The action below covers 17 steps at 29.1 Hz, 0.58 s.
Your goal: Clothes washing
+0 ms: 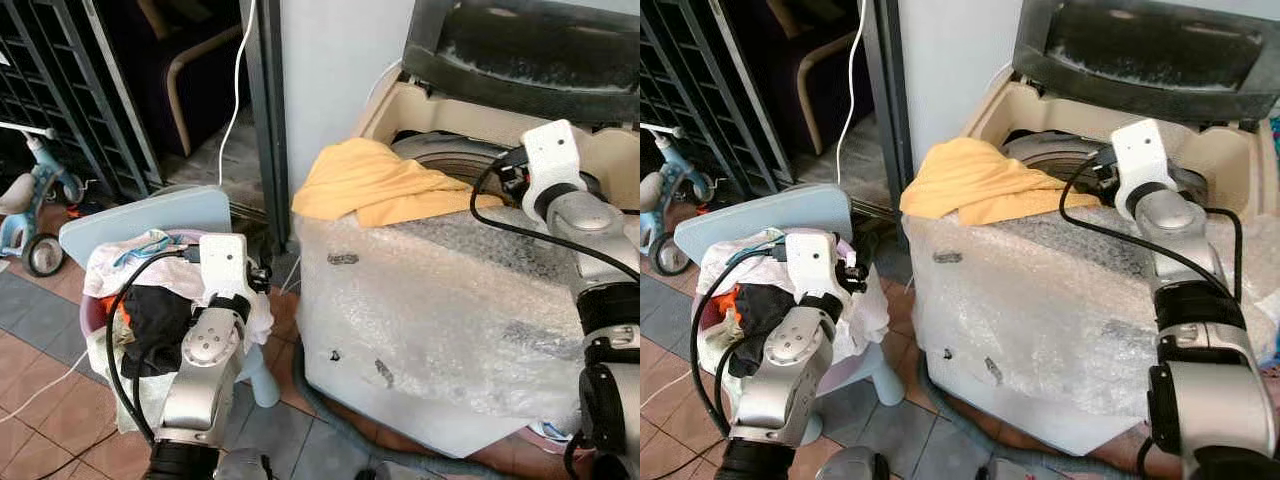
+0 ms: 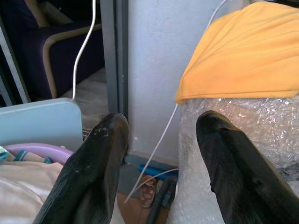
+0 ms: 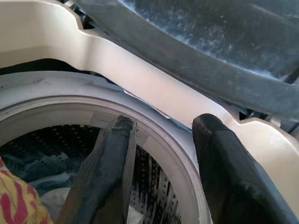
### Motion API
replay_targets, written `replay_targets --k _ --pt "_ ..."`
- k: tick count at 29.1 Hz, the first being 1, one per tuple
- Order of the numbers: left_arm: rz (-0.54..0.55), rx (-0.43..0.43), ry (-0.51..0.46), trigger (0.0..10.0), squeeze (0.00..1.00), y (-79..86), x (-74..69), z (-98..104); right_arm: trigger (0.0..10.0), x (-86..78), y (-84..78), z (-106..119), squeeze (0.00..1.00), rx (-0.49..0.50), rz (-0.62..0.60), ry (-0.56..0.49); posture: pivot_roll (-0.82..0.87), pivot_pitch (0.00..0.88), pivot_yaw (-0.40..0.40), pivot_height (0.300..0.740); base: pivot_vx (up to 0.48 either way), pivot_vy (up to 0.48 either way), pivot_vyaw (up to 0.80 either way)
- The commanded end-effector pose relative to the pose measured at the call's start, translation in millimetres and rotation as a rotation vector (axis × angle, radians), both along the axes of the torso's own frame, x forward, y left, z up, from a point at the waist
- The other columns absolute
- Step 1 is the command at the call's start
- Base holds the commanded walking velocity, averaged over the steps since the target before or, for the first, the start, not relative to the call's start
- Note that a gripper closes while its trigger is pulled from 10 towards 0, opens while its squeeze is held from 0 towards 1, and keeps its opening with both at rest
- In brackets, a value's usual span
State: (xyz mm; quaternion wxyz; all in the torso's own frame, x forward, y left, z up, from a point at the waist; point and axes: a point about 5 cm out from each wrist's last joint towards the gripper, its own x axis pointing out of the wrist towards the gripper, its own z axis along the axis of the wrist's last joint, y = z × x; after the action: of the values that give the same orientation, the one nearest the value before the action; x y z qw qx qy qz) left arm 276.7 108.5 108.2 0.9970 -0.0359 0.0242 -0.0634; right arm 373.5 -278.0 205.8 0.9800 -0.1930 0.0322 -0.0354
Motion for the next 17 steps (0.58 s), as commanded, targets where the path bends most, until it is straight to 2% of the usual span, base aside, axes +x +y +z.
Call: replay_targets --k 1,3,6,8,9,10,11,14,17 --pt "-0.006 0.008 0.015 10.0 0.0 -2.1 0.0 -2.0 10.0 3.1 10.9 28.2 0.0 0.038 0.076 -0.146 -0.02 0.012 0.026 0.74 0.0 0.0 0.0" --pt "-0.009 0.008 0.015 10.0 0.0 -2.8 0.1 -1.9 10.0 1.4 31.1 38.1 0.0 0.087 0.233 -0.22 -0.02 0.013 0.03 0.74 0.0 0.0 0.0" --pt "-0.012 0.008 0.014 10.0 0.0 -2.6 0.3 -1.8 10.0 -5.5 61.4 37.0 0.0 0.119 0.463 -0.216 -0.02 0.013 0.032 0.74 0.0 0.0 0.0" --pt "-0.014 0.009 0.013 10.0 0.0 -2.5 0.4 -1.5 10.0 -10.3 75.6 31.6 0.0 0.093 0.561 -0.196 -0.03 0.013 0.034 0.74 0.0 0.0 0.0" --pt "-0.014 0.009 0.013 10.0 0.0 -2.5 0.4 -1.5 10.0 -10.3 75.6 31.6 0.0 0.093 0.561 -0.196 -0.03 0.013 0.034 0.74 0.0 0.0 0.0" --pt "-0.016 0.009 0.012 10.0 0.0 -2.6 0.5 -0.9 10.0 -13.9 90.3 23.3 0.0 0.05 0.633 -0.171 -0.02 0.016 0.034 0.74 0.0 0.0 0.0" --pt "-0.017 0.009 0.011 10.0 0.0 -2.5 0.3 -0.2 10.0 -14.1 99.1 16.7 0.0 0.022 0.651 -0.157 -0.02 0.021 0.035 0.74 0.0 0.0 0.0" --pt "-0.018 0.008 0.011 10.0 0.0 -2.5 -0.3 0.4 10.0 -12.9 104.8 9.9 0.0 0.005 0.646 -0.14 -0.01 0.028 0.036 0.74 0.0 0.0 0.0" --pt "-0.014 0.009 0.01 10.0 0.0 0.0 -3.8 2.6 10.0 -10.5 118.9 -16.8 0.0 -0.051 0.612 -0.044 0.01 0.056 0.04 0.74 0.0 0.0 0.0"
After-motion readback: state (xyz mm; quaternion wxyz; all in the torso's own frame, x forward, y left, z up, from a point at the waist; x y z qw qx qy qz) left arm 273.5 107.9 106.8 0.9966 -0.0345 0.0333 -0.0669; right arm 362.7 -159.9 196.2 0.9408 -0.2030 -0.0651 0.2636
